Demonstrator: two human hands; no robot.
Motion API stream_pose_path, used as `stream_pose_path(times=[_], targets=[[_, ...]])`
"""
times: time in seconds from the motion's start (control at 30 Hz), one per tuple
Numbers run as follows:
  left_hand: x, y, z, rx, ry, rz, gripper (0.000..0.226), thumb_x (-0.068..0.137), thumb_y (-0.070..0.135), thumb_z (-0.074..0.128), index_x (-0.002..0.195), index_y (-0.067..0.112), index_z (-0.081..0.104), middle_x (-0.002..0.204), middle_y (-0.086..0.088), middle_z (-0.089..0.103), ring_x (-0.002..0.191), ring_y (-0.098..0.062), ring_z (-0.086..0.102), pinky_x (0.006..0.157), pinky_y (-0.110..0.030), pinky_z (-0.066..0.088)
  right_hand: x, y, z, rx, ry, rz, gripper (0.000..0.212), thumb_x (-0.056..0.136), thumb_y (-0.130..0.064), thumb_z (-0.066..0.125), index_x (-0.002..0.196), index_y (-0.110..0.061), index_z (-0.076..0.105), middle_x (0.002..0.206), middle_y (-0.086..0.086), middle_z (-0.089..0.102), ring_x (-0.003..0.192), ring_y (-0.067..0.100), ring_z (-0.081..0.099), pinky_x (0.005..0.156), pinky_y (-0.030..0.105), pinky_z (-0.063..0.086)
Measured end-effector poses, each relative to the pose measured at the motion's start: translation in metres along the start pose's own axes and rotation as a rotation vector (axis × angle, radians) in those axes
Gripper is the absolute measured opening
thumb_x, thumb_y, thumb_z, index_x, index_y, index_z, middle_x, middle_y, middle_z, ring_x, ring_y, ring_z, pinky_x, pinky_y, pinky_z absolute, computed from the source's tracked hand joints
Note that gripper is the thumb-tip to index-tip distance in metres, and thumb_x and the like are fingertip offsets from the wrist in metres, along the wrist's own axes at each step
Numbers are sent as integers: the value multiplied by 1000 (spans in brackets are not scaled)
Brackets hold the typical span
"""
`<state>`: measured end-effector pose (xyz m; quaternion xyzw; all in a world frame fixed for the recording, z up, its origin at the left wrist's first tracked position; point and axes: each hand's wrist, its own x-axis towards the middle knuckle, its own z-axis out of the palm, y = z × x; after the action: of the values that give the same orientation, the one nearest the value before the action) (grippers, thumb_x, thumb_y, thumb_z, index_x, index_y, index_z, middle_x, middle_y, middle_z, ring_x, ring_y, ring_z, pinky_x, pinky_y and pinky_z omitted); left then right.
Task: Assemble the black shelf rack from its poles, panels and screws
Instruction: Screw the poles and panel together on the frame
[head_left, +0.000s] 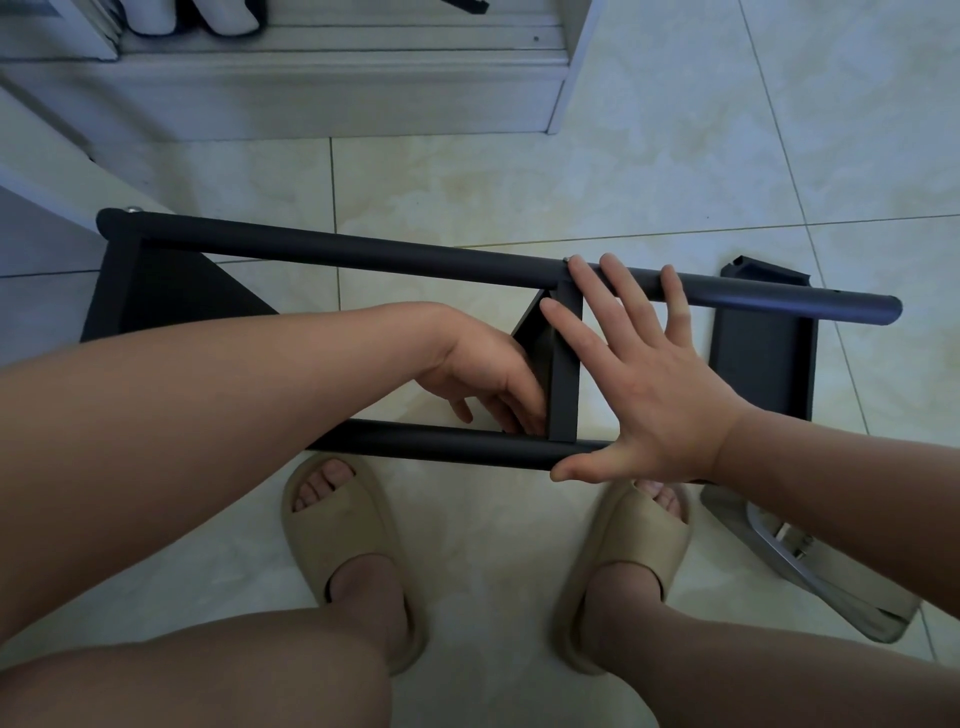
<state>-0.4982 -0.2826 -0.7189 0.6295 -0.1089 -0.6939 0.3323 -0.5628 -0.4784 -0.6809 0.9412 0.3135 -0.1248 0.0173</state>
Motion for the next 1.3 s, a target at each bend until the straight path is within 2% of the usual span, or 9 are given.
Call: stream_pose_path(times=[0.23,0.47,0.6,0.73,0.9,1.03,1.3], targets=[[2,1,2,-26,14,29,12,91,18,68,98,24,75,104,4,77,99,-8,71,110,-49,42,0,0,0,-6,2,2,131,66,-100,35,163,-14,15,170,18,-1,156,40,-3,117,73,0],[4,2,4,-102,24,84,19,93,6,64,109,11,72,107,-6,76,100,-16,72,108,-44,47,0,-1,0,-9,0,1,131,66,-100,34,163,-14,15,169,18,0,156,41,-2,117,73,0],[4,1,5,-120,47,106,16,91,4,65,103,12,73,103,-5,76,96,-16,73,107,-43,48,0,-1,0,-3,2,0,131,66,-100,35,163,-14,16,169,19,0,156,41,-2,117,73,-1],[3,0,4,-132,42,120,16,90,2,65,99,14,73,101,-4,76,97,-17,72,107,-43,49,0,-1,-1,0,4,1,131,66,-100,36,162,-13,17,169,19,1,156,41,-1,117,74,0],[0,-1,-1,-120,21,93,21,90,8,66,108,16,71,112,-2,75,109,-17,70,106,-46,47,0,0,-1,-3,-2,3,130,66,-100,34,163,-14,15,169,18,-1,156,40,-3,117,74,0],[2,-2,0,-102,22,57,23,91,17,67,113,17,73,116,-2,74,111,-18,69,108,-47,45,0,0,-1,0,-3,4,131,66,-100,34,163,-14,14,170,18,-2,156,40,-5,117,73,-1],[4,1,5,-94,22,124,19,93,4,63,109,8,71,113,-11,74,107,-22,71,110,-49,45,0,0,-1,-7,-2,1,131,67,-100,34,163,-14,16,169,19,0,156,41,-2,117,74,0]])
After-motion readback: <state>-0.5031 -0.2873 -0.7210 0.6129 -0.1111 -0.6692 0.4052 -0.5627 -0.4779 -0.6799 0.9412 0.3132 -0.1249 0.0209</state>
